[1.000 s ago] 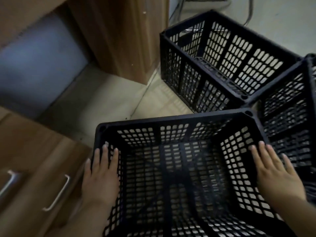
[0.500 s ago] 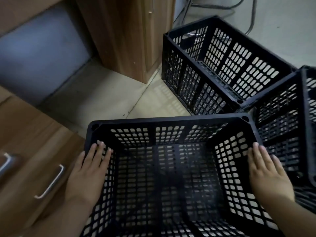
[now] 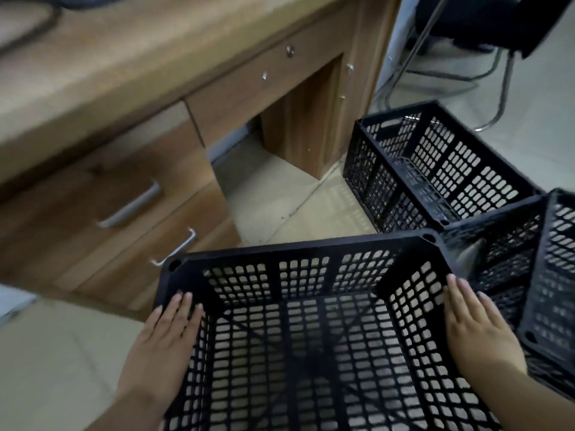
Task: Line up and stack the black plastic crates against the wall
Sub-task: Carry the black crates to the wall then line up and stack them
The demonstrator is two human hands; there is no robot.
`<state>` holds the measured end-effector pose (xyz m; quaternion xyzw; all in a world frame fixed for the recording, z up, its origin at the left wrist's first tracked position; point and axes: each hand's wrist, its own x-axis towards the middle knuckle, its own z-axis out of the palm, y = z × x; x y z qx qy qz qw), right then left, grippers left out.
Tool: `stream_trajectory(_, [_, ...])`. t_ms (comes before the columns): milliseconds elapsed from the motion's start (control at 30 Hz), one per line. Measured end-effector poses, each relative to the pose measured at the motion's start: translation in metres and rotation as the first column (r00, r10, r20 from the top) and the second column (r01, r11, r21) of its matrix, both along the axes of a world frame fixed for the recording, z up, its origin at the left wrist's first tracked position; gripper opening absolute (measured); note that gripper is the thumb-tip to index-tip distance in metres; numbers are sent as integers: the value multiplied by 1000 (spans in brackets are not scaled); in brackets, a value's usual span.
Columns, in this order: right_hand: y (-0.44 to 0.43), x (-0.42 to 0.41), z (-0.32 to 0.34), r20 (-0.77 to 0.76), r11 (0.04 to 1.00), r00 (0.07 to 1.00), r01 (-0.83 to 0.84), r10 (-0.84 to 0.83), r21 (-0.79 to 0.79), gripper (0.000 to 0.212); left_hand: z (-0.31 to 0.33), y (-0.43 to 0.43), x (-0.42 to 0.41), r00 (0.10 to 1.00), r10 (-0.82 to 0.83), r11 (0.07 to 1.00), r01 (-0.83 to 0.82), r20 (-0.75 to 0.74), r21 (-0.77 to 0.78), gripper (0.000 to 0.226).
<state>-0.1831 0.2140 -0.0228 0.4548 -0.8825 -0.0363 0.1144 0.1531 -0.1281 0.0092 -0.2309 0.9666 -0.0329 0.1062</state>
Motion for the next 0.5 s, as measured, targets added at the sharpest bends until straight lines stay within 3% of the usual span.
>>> stream_trajectory(200, [-21,67,35,-13,987,988,-152,152,-43,55,24,26,105,992,89,995,-92,-90,-39,56])
stream_trajectory(300, [-37,118,49,-64,980,980,-194,190,-53,54,37,38,176,991,133,990,-133,-3,-52,53])
stream_trajectory(433, [-79,212,81,-50,970,970,-234,237,61,65,55,42,285,975,219,976,-218,47,-25,87])
stream_trajectory(500, [-109,264,104,29,946,966,-259,258,197,78,77,38,339,948,317,947,-315,15,-58,85])
